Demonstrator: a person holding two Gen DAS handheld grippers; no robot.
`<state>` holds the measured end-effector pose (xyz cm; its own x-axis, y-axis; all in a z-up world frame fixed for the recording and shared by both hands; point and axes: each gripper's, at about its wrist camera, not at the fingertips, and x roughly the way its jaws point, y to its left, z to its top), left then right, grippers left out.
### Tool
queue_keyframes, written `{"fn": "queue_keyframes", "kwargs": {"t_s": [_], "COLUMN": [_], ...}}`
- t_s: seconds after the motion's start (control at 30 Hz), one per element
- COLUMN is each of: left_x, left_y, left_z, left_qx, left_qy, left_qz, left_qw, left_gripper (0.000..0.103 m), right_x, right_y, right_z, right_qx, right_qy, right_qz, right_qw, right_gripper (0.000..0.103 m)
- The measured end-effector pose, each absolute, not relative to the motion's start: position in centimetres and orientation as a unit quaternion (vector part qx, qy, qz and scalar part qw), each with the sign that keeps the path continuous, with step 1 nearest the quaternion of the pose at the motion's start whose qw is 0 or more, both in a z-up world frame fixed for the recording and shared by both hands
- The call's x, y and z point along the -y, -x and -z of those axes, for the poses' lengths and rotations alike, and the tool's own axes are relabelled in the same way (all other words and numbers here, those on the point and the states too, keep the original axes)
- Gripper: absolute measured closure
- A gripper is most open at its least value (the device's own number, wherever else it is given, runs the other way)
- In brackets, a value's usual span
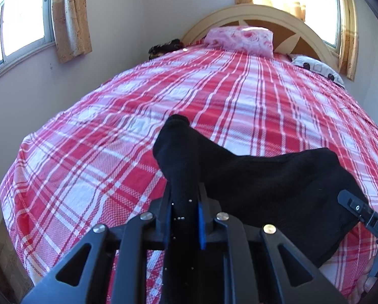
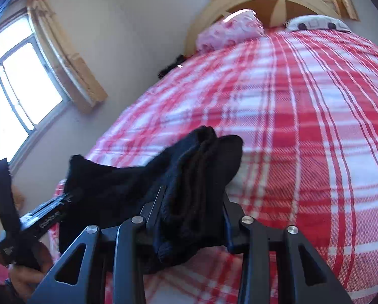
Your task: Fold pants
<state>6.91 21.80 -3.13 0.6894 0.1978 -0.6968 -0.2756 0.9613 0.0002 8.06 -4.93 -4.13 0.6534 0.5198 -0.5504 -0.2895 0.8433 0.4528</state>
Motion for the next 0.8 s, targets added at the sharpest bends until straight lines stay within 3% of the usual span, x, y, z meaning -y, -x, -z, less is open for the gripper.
{"fn": "queue_keyframes", "kwargs": {"t_s": [0.13,0.23,0.3,0.37,0.53,0.67,0.77,0.8], "left_x": [-21.9,-22.0,-22.2,-22.7,-23.5,-22.9,-22.4,-22.1], "left_y": [-7.3,-7.4,-7.2,-6.9,-6.0,-5.3,-4.9,-4.7], "left_z": [4.3,4.9,5.1,5.1,4.6,4.2,3.7,3.3], "left_qx": [-0.387,-0.393,-0.388,-0.386,-0.387,-0.380,-0.372,-0.365], "left_qy": [0.035,0.020,0.008,0.006,0.018,-0.001,-0.006,-0.007], "left_qz": [-0.136,-0.150,-0.175,-0.195,-0.194,-0.199,-0.196,-0.193], "left_qw": [0.911,0.907,0.905,0.902,0.901,0.903,0.907,0.911], "left_gripper": [0.074,0.057,0.030,0.019,0.016,0.015,0.015,0.015], "right_x": [5.6,5.5,5.8,6.2,7.4,10.2,10.5,10.0], "right_y": [-8.6,-8.7,-9.1,-9.4,-9.0,-6.4,-5.0,-4.7], "right_z": [6.3,6.3,6.8,7.2,6.9,5.1,4.1,3.7], "right_qx": [-0.369,-0.371,-0.378,-0.382,-0.372,-0.302,-0.286,-0.287], "right_qy": [-0.178,-0.169,-0.175,-0.195,-0.232,-0.278,-0.252,-0.230], "right_qz": [-0.215,-0.206,-0.196,-0.202,-0.217,-0.162,-0.143,-0.149], "right_qw": [0.887,0.890,0.887,0.880,0.872,0.897,0.913,0.918], "right_gripper": [0.064,0.056,0.040,0.039,0.039,0.038,0.039,0.049]}}
